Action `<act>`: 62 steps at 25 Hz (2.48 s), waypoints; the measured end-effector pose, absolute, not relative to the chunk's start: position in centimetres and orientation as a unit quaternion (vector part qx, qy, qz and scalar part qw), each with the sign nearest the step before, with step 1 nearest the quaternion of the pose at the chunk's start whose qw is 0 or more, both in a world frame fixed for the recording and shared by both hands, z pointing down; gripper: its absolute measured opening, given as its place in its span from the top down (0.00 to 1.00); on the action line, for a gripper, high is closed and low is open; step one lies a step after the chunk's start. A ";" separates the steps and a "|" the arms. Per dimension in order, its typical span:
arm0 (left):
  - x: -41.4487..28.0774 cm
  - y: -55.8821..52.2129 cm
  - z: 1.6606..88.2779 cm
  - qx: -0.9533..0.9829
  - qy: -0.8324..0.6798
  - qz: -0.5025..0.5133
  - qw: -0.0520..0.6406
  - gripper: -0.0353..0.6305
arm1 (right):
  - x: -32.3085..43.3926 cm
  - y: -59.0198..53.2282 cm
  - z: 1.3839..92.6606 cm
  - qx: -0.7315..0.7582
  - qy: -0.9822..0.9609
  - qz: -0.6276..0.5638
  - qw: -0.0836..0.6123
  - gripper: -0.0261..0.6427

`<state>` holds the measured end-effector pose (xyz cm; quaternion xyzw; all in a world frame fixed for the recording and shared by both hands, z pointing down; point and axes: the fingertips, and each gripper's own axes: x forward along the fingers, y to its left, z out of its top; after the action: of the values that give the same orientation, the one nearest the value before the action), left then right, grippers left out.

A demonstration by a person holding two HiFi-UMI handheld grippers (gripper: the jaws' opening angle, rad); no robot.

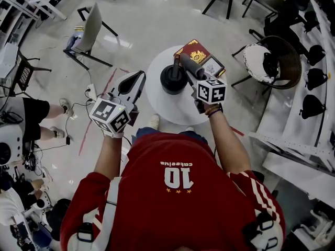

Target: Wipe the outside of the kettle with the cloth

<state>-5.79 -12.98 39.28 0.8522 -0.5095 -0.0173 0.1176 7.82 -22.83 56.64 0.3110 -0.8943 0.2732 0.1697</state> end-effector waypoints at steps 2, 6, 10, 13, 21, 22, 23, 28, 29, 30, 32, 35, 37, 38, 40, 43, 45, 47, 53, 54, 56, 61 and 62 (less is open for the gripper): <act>-5.6 -12.5 39.3 0.851 -0.511 -0.019 0.118 0.94 | 8.0 -22.2 57.0 0.308 -0.894 0.277 0.173 0.89; -5.1 -11.6 39.3 0.850 -0.515 -0.017 0.113 0.94 | 8.3 -21.1 57.5 0.304 -0.892 0.284 0.177 0.89; -4.9 -10.9 39.3 0.848 -0.516 -0.023 0.114 0.94 | 8.5 -20.1 57.8 0.300 -0.892 0.283 0.184 0.89; -4.7 -10.5 39.4 0.849 -0.515 -0.024 0.115 0.94 | 8.8 -19.3 58.1 0.299 -0.891 0.285 0.190 0.89; -5.0 -11.0 39.8 0.856 -0.502 -0.018 0.120 0.94 | 9.1 -17.4 59.0 0.304 -0.883 0.293 0.206 0.89; -5.1 -11.0 40.0 0.857 -0.500 -0.019 0.124 0.94 | 9.1 -17.0 59.2 0.304 -0.882 0.294 0.209 0.89; -5.1 -11.1 40.1 0.858 -0.497 -0.021 0.127 0.94 | 9.0 -16.6 59.3 0.303 -0.881 0.295 0.212 0.89; -5.1 -11.7 40.4 0.864 -0.485 -0.021 0.131 0.94 | 8.3 -14.7 59.9 0.292 -0.880 0.302 0.222 0.89; -5.0 -11.8 40.4 0.865 -0.484 -0.021 0.132 0.94 | 8.1 -14.3 60.2 0.289 -0.880 0.303 0.225 0.89; -5.0 -11.9 40.4 0.866 -0.483 -0.021 0.132 0.94 | 7.9 -13.8 60.4 0.285 -0.880 0.305 0.229 0.89; -5.0 -11.9 40.5 0.866 -0.481 -0.019 0.133 0.94 | 7.4 -13.1 60.8 0.277 -0.880 0.306 0.236 0.89; -5.5 -11.9 40.6 0.866 -0.481 -0.020 0.136 0.94 | 6.5 -12.2 61.2 0.268 -0.881 0.307 0.242 0.89; -6.1 -12.0 40.8 0.866 -0.480 -0.022 0.139 0.94 | 5.7 -11.9 61.3 0.264 -0.881 0.308 0.243 0.89; -6.4 -12.1 40.8 0.866 -0.480 -0.022 0.139 0.94 | 5.2 -11.8 61.3 0.262 -0.881 0.308 0.244 0.89; -6.9 -12.2 40.9 0.867 -0.479 -0.019 0.137 0.94 | 4.4 -11.5 61.3 0.258 -0.883 0.305 0.248 0.89; -7.8 -12.5 40.6 0.869 -0.476 -0.022 0.135 0.94 | 3.3 -11.1 61.4 0.256 -0.883 0.302 0.252 0.89; -8.3 -12.8 40.5 0.870 -0.474 -0.024 0.133 0.94 | 2.8 -11.2 61.4 0.257 -0.883 0.302 0.251 0.89; -9.0 -13.2 40.6 0.871 -0.473 -0.022 0.131 0.94 | 2.0 -11.2 61.4 0.256 -0.883 0.304 0.252 0.89; -10.2 -14.6 40.6 0.879 -0.456 -0.026 0.137 0.94 | 0.1 -10.9 61.1 0.255 -0.882 0.306 0.251 0.89; -10.3 -14.8 40.6 0.881 -0.453 -0.023 0.135 0.94 | -0.2 -11.0 61.0 0.257 -0.882 0.307 0.249 0.89; -10.3 -15.3 40.6 0.886 -0.444 -0.016 0.130 0.94 | -0.7 -11.2 60.9 0.261 -0.881 0.311 0.244 0.89; -10.6 -16.6 40.7 0.899 -0.419 -0.006 0.127 0.94 | -2.4 -11.5 60.9 0.270 -0.877 0.324 0.230 0.89; -10.7 -16.9 40.7 0.902 -0.413 -0.004 0.126 0.94 | -2.7 -11.7 60.9 0.273 -0.877 0.326 0.226 0.89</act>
<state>-10.75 -16.92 40.66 0.9018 -0.4134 -0.0041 0.1260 -2.73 -11.67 60.86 0.2728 -0.8766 0.3256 0.2261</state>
